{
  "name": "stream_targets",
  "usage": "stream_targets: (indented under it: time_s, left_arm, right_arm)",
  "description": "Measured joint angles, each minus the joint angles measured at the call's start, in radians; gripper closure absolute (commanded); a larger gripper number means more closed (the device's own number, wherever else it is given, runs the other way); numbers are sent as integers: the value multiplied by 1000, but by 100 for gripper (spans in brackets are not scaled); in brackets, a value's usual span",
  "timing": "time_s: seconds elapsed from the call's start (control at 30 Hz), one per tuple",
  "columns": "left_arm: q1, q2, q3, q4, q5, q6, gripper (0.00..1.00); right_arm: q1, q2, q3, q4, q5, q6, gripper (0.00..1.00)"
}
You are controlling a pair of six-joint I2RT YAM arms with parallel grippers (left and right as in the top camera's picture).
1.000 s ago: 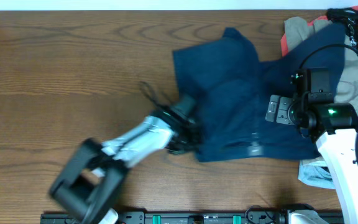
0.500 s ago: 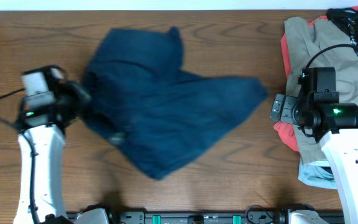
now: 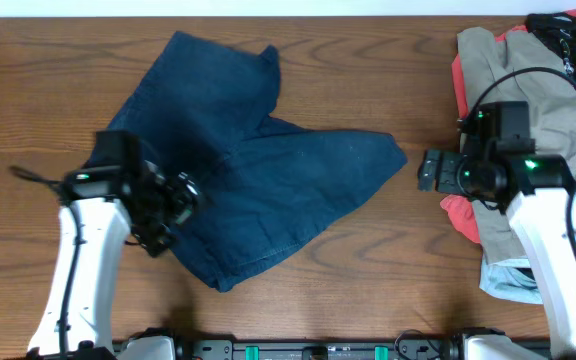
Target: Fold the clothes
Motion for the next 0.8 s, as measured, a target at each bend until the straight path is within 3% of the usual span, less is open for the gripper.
stream_targets:
  time_s: [0.2, 0.43, 0.7, 0.8]
  left_arm:
    - [-160, 4, -146, 40, 11, -77, 2]
    - [-285, 5, -269, 129, 56, -207, 2]
    - [-383, 5, -352, 238, 73, -368, 2]
    - [-417, 5, -371, 241, 76, -425, 2]
  right_arm:
    - [18, 153, 0, 48, -73, -6, 7]
    - [37, 312, 0, 168, -104, 35, 28]
    - [56, 463, 0, 346, -160, 87, 32]
    - [71, 492, 6, 403, -172, 108, 37]
